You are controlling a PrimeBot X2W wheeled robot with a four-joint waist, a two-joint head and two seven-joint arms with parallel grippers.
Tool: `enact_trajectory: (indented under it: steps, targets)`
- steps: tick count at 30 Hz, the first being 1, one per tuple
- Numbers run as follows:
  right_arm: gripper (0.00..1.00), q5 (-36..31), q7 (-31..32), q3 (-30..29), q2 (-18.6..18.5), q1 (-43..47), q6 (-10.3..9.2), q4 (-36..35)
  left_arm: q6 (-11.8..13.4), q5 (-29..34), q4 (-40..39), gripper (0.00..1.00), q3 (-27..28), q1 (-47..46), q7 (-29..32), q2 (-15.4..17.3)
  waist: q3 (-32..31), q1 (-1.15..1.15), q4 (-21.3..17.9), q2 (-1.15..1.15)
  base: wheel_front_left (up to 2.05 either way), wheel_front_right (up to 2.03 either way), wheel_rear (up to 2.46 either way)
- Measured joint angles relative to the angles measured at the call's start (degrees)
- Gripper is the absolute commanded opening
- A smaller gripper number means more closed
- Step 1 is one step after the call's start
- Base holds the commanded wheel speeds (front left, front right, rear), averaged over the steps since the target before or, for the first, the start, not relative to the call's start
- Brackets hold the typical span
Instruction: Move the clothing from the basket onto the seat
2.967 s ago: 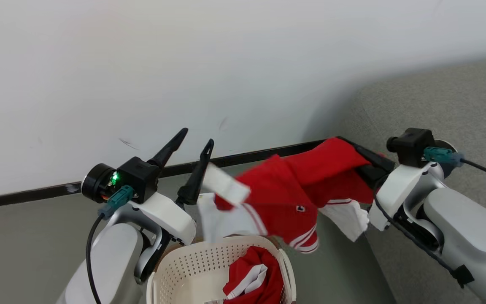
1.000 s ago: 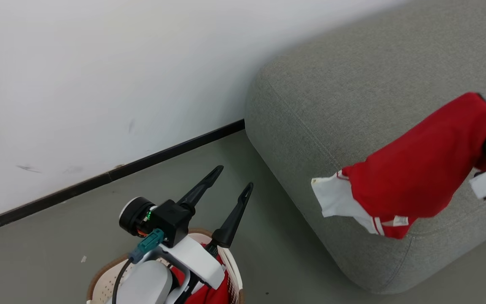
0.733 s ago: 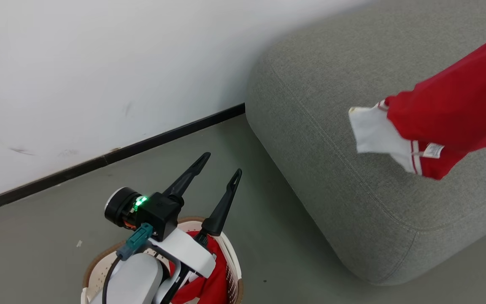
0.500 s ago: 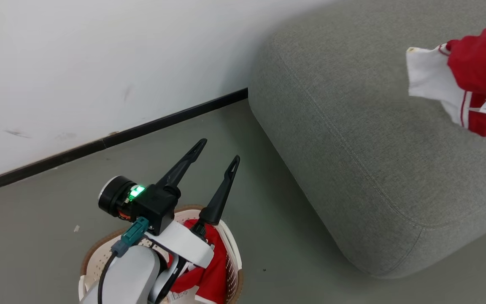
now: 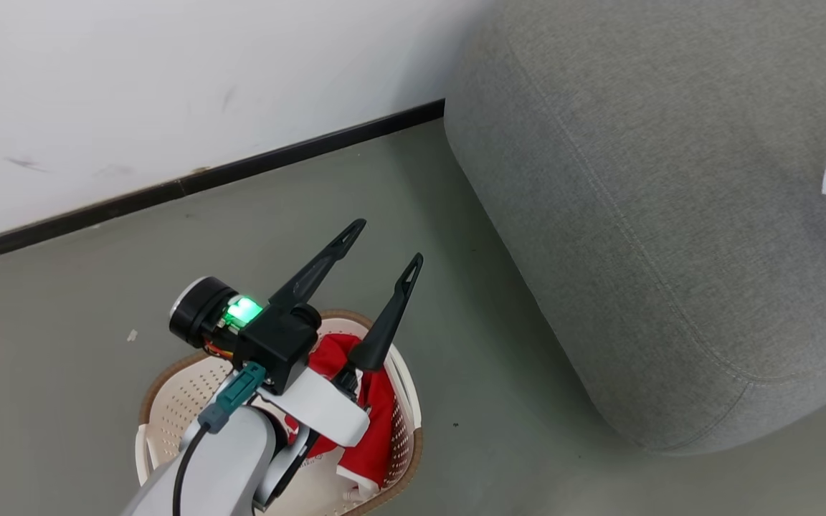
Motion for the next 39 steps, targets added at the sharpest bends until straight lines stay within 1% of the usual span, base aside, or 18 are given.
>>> enact_trajectory:
  steps: [7,18,21,23,24,31,39]
  targets:
    - [0.0,-1.4,-1.62,0.09,-1.21,-3.1,0.0,2.22,-0.1,0.79,-1.03,1.0,-0.57,-1.92,1.16,0.42,2.07,0.0,1.19,0.0,0.0,0.0,0.0]
    - [0.0,-5.08,-5.91,0.9,-0.93,-5.98,0.0,4.3,-0.42,1.27,-2.12,1.0,-1.26,-3.08,2.48,0.88,4.45,0.0,2.68,0.0,0.0,0.0,0.0]
    - [0.0,-5.69,-6.54,0.81,0.25,-5.97,0.0,5.56,-0.43,1.35,-2.19,1.0,-1.59,-3.08,3.05,1.04,5.0,0.0,3.11,0.0,0.0,0.0,0.0]
    - [0.0,-6.81,-6.62,0.94,2.25,-5.72,0.0,6.75,-0.59,1.37,-2.35,1.0,-1.92,-3.08,3.28,1.13,5.55,0.0,3.52,0.0,0.0,0.0,0.0]
    - [0.0,-7.23,-6.67,0.99,2.68,-5.66,0.01,7.3,-0.6,1.38,-2.4,1.0,-1.93,-3.09,3.72,1.15,5.74,0.0,3.64,0.0,0.0,0.0,0.0]
    - [0.0,-8.95,-7.54,1.4,3.24,-3.51,0.01,10.49,-0.6,1.75,-3.19,1.0,-2.07,-3.2,4.71,1.19,7.29,0.0,4.25,0.0,0.0,0.0,0.0]
    - [0.0,-8.95,-7.71,1.7,6.7,-0.26,0.01,14.92,-0.6,1.76,-3.55,1.0,-1.93,-4.45,5.14,1.33,9.24,0.0,4.33,0.0,0.0,0.0,0.0]
